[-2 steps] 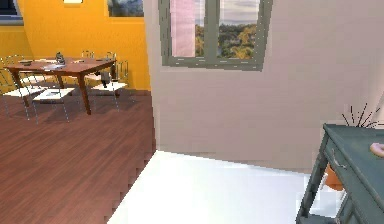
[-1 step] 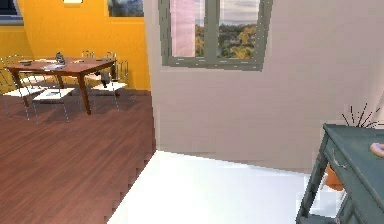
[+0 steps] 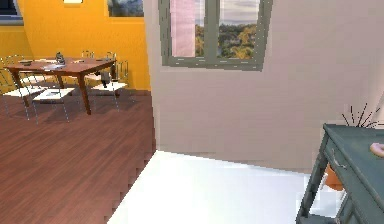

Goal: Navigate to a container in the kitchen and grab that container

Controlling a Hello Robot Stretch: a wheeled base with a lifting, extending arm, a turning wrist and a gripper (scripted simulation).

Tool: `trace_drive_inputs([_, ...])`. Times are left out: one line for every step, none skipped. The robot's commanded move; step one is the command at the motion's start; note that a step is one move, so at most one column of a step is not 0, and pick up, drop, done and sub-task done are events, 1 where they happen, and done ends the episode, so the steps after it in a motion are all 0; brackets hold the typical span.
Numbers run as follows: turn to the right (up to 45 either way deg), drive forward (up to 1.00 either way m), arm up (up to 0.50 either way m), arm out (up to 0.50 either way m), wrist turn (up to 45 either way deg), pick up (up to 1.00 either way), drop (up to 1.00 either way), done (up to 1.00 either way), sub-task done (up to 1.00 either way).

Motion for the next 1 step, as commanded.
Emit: trace_drive_inputs([0.0,0.00,0.00,0.28,0.0,0.00,0.00,0.00,0.00])
